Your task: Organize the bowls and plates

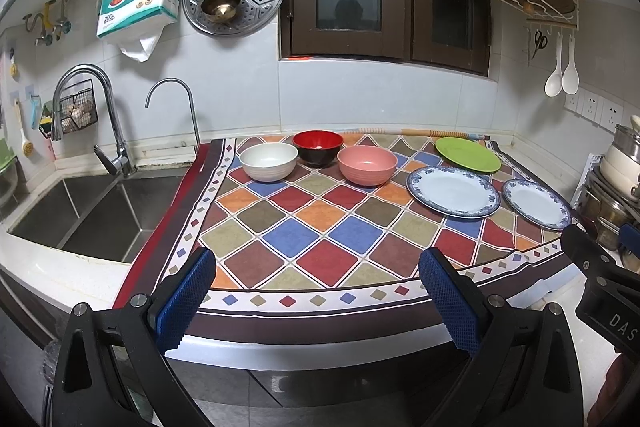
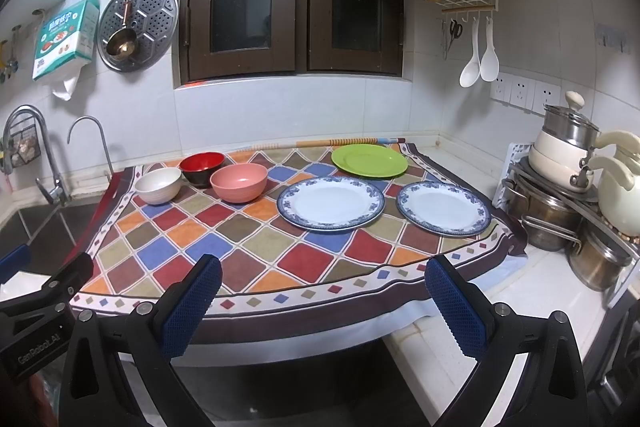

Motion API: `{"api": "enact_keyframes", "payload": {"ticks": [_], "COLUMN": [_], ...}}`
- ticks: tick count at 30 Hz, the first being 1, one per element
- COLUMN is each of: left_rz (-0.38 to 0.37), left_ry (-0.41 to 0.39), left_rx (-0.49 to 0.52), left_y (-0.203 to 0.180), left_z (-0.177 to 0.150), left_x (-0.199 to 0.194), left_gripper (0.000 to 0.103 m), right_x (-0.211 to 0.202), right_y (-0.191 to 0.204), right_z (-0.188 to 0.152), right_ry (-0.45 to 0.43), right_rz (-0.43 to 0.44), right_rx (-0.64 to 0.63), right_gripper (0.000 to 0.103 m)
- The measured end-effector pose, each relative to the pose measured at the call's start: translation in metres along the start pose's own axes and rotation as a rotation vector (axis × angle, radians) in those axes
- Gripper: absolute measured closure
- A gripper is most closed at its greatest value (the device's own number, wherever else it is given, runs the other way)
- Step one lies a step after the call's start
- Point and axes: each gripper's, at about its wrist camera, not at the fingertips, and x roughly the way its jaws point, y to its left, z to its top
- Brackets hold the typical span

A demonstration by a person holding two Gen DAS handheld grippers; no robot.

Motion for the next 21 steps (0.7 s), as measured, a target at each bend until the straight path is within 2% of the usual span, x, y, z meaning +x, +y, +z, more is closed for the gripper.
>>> {"api": "enact_keyframes", "payload": {"ticks": [21], "left_rz": [-0.006], "left_ry": [0.005], "left_rx": [-0.002], "left_y": [0.019], "left_z": [0.0], "left_x": [0.009], "left_gripper": [0.0], "right_x": [0.003], "right_y": [0.013], "right_z": [-0.001], "right_ry": [0.002], "right_rz": [-0.006], "right_rx": [-0.014], "right_gripper": [0.0]}}
